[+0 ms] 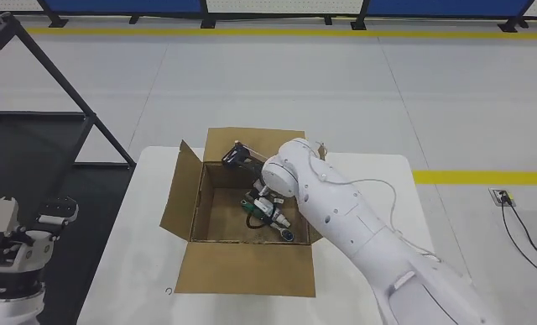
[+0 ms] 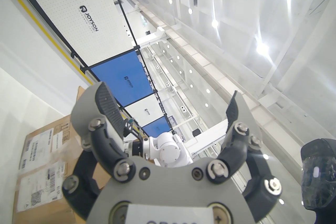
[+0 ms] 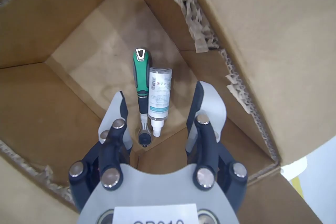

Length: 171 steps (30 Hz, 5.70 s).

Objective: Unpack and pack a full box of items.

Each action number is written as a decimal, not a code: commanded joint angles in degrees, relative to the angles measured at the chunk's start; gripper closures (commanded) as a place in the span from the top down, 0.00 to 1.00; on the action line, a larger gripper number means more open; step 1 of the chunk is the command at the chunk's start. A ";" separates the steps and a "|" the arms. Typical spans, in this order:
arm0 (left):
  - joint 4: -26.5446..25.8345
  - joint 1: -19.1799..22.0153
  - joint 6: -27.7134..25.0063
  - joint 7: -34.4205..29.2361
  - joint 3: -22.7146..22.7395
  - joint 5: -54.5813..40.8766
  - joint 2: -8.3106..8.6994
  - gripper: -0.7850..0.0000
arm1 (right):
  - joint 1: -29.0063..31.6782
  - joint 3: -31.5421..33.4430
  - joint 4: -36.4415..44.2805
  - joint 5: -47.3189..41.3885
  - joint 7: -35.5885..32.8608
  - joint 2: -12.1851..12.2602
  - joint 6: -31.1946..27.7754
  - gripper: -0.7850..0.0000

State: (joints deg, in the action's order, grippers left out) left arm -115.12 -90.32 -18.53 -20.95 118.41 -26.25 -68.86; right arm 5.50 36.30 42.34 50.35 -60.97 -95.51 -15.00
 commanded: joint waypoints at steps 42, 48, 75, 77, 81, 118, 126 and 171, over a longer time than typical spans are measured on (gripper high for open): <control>0.53 6.70 5.76 -14.40 -14.65 20.52 1.53 1.00 | 39.96 48.14 72.73 -1.99 -7.67 15.72 4.79 0.00; 0.35 7.00 6.23 -16.44 -17.31 21.48 1.76 1.00 | 38.80 50.41 65.97 3.03 -12.41 16.70 9.76 0.00; 4.64 13.83 12.91 -22.32 -30.52 30.70 2.54 1.00 | 30.92 31.92 42.68 -13.09 -7.51 16.68 -4.41 0.00; 5.44 14.66 13.37 -22.95 -31.25 31.32 2.61 1.00 | 30.03 30.10 40.76 -11.92 -6.44 16.49 -3.69 0.00; 6.79 15.74 13.92 -23.97 -32.51 31.74 2.73 1.00 | 28.79 27.19 37.95 -10.49 -4.88 16.15 -2.39 0.00; -1.95 10.91 9.07 -19.60 -24.25 23.04 4.28 1.00 | 29.86 34.95 41.76 -17.43 0.87 18.98 -0.63 1.00; -4.02 5.80 4.39 -20.44 -12.66 13.63 4.81 1.00 | 30.40 35.46 42.81 -17.37 0.29 19.21 -1.03 1.00; 8.73 2.63 8.58 -56.82 -12.35 7.02 9.01 1.00 | 2.22 23.64 -24.96 -37.27 20.33 9.02 -19.31 1.00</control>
State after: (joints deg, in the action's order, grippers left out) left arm -106.43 -87.99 -9.96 -77.92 106.49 -19.08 -59.89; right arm 7.83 59.94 17.55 13.44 -40.34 -86.39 -33.92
